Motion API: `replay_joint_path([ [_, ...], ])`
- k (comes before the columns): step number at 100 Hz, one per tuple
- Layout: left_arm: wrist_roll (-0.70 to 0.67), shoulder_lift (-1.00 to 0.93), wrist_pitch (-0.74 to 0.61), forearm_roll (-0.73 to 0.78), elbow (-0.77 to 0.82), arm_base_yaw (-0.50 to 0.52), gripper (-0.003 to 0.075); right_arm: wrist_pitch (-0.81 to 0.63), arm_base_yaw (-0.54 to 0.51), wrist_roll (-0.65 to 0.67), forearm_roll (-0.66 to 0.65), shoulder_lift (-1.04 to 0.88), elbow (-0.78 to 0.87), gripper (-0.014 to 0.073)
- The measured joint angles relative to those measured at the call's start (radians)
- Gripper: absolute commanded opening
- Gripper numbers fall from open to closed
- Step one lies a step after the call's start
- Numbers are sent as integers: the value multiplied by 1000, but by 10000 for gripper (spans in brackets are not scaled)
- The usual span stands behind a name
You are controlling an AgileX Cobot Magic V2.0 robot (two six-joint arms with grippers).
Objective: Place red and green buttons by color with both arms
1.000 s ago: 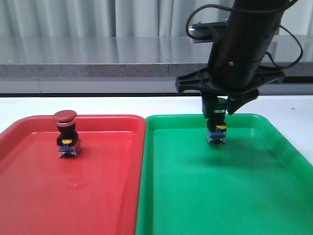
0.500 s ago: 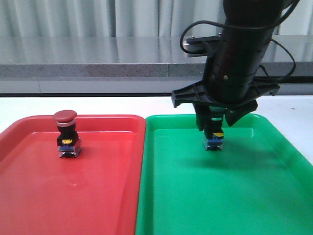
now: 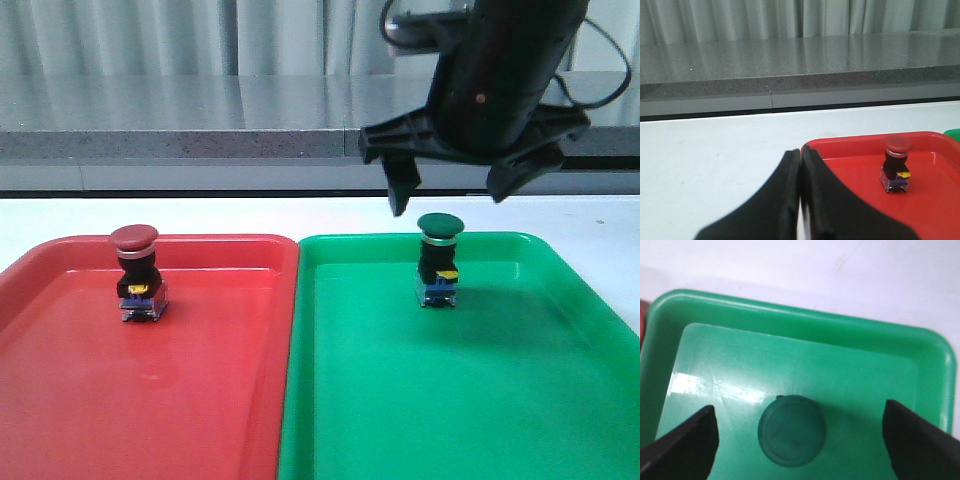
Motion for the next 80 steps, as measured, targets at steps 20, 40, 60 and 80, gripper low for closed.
replay_joint_path([
  [20, 0, 0, 0, 0, 0, 0, -19, 33, 0, 0, -114, -143, 0, 656],
  [40, 0, 0, 0, 0, 0, 0, -19, 32, -6, 0, -200, -303, 28, 655],
  [60, 0, 0, 0, 0, 0, 0, -19, -1, -91, 2, -218, -472, 173, 655],
  [80, 0, 0, 0, 0, 0, 0, -19, -25, -182, 6, -221, -698, 377, 655],
])
